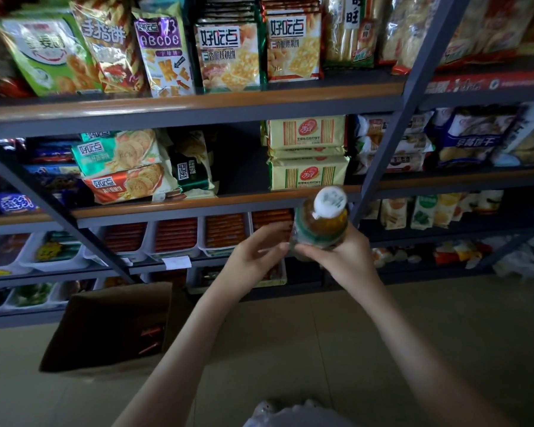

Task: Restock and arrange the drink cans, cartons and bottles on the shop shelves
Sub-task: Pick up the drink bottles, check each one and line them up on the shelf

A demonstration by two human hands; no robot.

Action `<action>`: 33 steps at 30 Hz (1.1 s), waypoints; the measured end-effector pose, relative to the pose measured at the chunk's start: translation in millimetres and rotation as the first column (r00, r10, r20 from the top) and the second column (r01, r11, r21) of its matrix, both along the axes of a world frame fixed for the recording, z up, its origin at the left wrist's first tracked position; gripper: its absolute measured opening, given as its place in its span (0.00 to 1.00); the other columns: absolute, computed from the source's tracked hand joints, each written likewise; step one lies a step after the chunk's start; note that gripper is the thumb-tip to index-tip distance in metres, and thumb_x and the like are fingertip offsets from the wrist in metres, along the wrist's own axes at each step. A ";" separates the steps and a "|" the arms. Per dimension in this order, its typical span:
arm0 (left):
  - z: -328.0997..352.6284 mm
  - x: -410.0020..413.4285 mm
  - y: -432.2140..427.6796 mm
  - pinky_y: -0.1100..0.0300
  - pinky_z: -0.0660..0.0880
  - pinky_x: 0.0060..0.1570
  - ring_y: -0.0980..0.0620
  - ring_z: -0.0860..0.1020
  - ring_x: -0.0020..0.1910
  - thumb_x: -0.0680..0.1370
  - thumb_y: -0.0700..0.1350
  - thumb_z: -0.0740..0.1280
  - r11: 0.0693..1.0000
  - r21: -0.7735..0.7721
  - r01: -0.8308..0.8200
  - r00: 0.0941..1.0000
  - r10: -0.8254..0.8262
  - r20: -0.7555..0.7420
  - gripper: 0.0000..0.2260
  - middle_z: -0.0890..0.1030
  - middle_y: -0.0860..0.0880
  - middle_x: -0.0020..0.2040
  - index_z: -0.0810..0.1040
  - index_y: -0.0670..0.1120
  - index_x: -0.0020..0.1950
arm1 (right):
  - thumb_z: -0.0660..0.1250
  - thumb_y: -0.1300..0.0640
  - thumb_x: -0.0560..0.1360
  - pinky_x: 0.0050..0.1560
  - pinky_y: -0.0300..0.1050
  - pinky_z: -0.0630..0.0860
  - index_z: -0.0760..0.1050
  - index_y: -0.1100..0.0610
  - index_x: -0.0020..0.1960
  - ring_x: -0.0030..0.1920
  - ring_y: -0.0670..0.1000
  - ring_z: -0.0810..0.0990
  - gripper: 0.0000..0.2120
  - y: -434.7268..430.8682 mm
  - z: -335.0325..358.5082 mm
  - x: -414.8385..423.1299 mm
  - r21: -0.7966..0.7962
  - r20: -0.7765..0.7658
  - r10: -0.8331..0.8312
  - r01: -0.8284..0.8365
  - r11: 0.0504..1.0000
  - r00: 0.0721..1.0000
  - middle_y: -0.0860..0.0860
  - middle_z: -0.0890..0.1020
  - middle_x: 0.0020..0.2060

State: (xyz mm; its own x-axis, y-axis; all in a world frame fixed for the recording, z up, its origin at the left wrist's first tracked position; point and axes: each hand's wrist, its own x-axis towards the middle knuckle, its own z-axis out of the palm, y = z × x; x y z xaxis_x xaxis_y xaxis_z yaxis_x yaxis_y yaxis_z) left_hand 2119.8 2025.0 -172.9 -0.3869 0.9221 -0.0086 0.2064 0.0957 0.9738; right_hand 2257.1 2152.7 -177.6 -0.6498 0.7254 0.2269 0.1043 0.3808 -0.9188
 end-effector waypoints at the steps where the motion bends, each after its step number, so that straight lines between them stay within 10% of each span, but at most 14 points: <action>1: -6.7 1.1 1.2 0.57 0.73 0.63 0.59 0.75 0.64 0.77 0.52 0.68 1.000 0.015 0.010 0.999 -0.009 -0.031 0.18 0.78 0.58 0.62 0.73 0.55 0.67 | 0.80 0.53 0.62 0.56 0.36 0.76 0.77 0.58 0.57 0.52 0.37 0.80 0.26 1.3 0.1 0.5 -0.069 -0.023 0.013 -0.015 0.998 1.000 0.42 0.83 0.49; 7: -13.0 8.5 11.5 0.64 0.73 0.59 0.64 0.75 0.61 0.72 0.52 0.73 0.999 -0.012 0.038 0.983 -0.039 -0.182 0.33 0.75 0.65 0.62 0.61 0.65 0.72 | 0.74 0.59 0.65 0.48 0.43 0.79 0.77 0.58 0.58 0.52 0.53 0.84 0.21 0.8 6.6 0.3 -0.510 -0.246 0.027 -0.154 0.846 0.969 0.52 0.85 0.48; 12: -8.8 15.1 16.3 0.65 0.76 0.54 0.62 0.76 0.57 0.70 0.58 0.72 0.995 0.071 -0.077 0.939 0.096 -0.331 0.32 0.77 0.58 0.62 0.65 0.62 0.71 | 0.82 0.47 0.58 0.47 0.45 0.80 0.72 0.60 0.65 0.54 0.55 0.82 0.40 -0.5 11.6 -3.3 -0.654 -0.318 -0.009 -0.213 0.726 0.948 0.54 0.83 0.52; 16: -12.4 26.4 20.8 0.61 0.74 0.52 0.57 0.74 0.57 0.71 0.52 0.74 0.970 0.113 -0.214 0.866 0.243 -0.438 0.34 0.75 0.53 0.63 0.64 0.57 0.74 | 0.75 0.50 0.67 0.51 0.44 0.78 0.71 0.54 0.67 0.57 0.52 0.82 0.30 -5.9 16.4 -10.8 -0.674 -0.240 -0.024 -0.149 0.724 0.970 0.52 0.83 0.56; 23: -19.1 25.0 17.3 0.59 0.74 0.56 0.53 0.72 0.62 0.74 0.52 0.73 0.982 0.070 -0.176 0.879 0.188 -0.438 0.36 0.70 0.55 0.64 0.57 0.62 0.76 | 0.75 0.63 0.70 0.49 0.42 0.79 0.73 0.55 0.64 0.54 0.49 0.83 0.24 -10.6 15.8 -16.6 -0.574 -0.168 -0.104 -0.011 0.819 0.980 0.50 0.84 0.53; 27: -9.8 15.3 16.8 0.64 0.74 0.59 0.66 0.73 0.62 0.75 0.46 0.72 0.999 0.040 -0.004 0.949 0.017 -0.316 0.43 0.69 0.68 0.64 0.45 0.70 0.74 | 0.78 0.64 0.66 0.59 0.54 0.78 0.66 0.50 0.68 0.56 0.47 0.81 0.36 -12.6 15.6 -17.2 -0.474 -0.162 -0.113 0.023 0.880 0.980 0.48 0.81 0.55; 33: -5.7 14.7 21.2 0.61 0.78 0.52 0.66 0.78 0.50 0.74 0.40 0.73 0.990 0.120 -0.073 0.946 0.106 -0.305 0.46 0.66 0.73 0.66 0.45 0.69 0.75 | 0.76 0.62 0.70 0.63 0.52 0.76 0.52 0.42 0.73 0.67 0.49 0.73 0.45 -18.0 22.7 -20.3 0.030 -0.144 -0.028 0.033 0.999 0.989 0.51 0.68 0.69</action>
